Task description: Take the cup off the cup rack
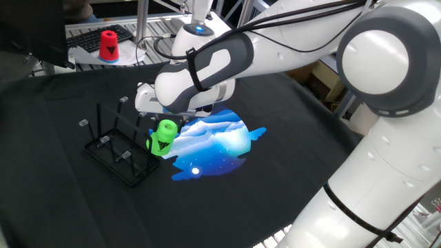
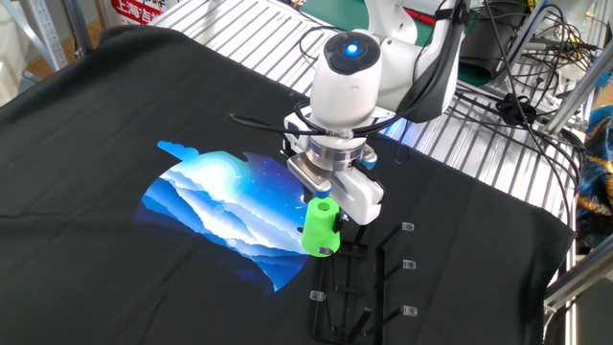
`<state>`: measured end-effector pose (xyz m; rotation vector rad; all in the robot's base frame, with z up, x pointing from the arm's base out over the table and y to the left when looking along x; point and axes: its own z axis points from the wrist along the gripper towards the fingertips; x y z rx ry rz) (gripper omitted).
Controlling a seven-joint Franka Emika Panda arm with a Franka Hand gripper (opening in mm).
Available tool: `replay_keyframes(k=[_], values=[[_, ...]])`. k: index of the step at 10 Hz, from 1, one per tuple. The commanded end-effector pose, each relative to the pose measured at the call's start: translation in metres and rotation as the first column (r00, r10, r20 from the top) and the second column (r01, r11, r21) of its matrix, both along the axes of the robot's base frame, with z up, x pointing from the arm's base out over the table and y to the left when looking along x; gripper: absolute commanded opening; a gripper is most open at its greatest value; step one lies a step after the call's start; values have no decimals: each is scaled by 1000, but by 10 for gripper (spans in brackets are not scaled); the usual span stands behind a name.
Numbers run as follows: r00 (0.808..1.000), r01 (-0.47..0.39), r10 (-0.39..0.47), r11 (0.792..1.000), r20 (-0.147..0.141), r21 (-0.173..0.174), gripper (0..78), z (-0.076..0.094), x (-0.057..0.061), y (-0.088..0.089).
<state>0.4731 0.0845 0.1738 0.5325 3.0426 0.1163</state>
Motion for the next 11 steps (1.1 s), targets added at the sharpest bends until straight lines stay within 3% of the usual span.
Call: replay_keyframes(k=[1,8,9,11], values=[[1000,-2,2,1000,4,8,13,1,1,0],[1000,-2,2,1000,4,8,13,1,1,0],[998,31,-32,999,-52,-7,13,53,-2,-1],[998,35,-35,999,-58,-7,13,61,-1,-2]])
